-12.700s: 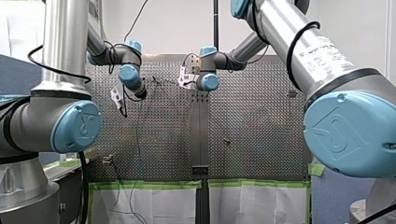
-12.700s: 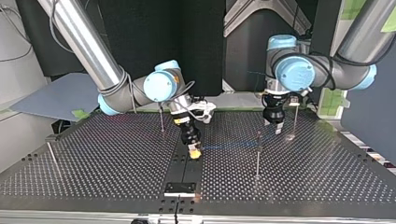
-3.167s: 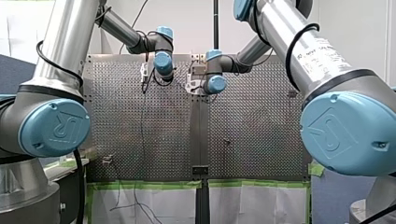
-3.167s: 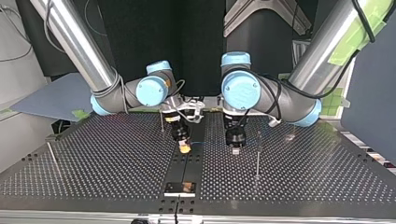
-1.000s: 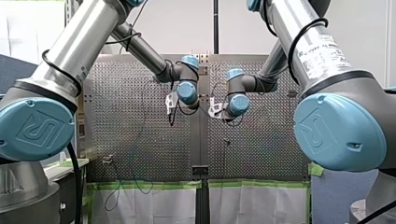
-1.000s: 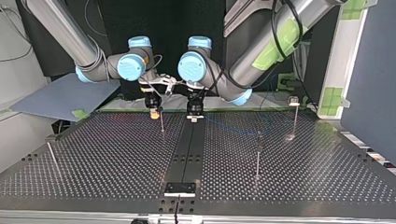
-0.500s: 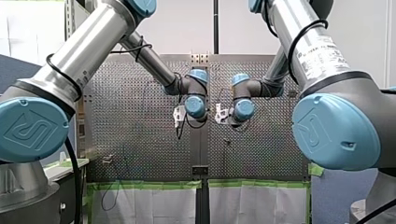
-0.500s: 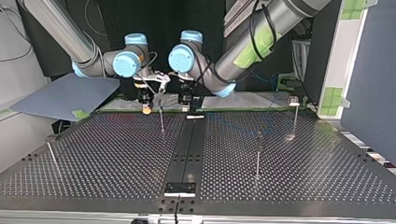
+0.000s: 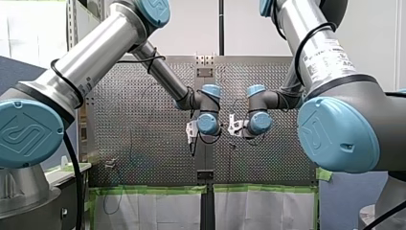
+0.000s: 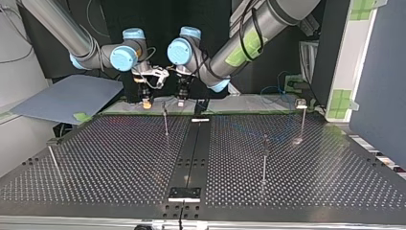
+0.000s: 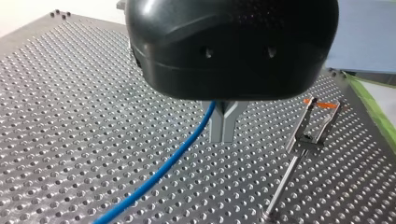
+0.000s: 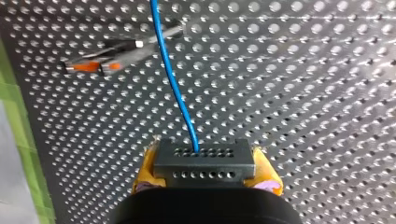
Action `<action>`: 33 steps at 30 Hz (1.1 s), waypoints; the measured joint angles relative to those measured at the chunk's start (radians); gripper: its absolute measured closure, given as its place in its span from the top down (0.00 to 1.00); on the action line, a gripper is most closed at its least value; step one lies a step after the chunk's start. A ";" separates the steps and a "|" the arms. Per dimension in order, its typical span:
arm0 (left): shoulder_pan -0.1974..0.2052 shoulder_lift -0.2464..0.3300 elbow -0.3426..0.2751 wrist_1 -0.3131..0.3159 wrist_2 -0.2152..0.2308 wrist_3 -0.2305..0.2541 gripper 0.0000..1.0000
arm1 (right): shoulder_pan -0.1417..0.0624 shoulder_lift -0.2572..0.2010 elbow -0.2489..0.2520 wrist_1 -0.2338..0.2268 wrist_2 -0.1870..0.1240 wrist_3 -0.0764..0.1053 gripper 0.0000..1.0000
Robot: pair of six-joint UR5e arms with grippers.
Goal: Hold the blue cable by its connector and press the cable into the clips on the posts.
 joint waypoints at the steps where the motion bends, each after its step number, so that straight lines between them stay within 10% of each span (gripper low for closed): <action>1: -0.001 -0.002 0.000 0.009 0.000 -0.004 0.00 | -0.002 0.003 0.006 -0.007 -0.007 0.001 0.00; 18: -0.021 -0.007 0.001 0.074 0.005 -0.054 0.00 | -0.060 0.029 0.061 -0.138 -0.112 0.026 0.00; 33: -0.021 -0.086 0.000 0.083 0.030 -0.063 0.00 | -0.095 0.058 0.068 -0.162 -0.173 0.033 0.00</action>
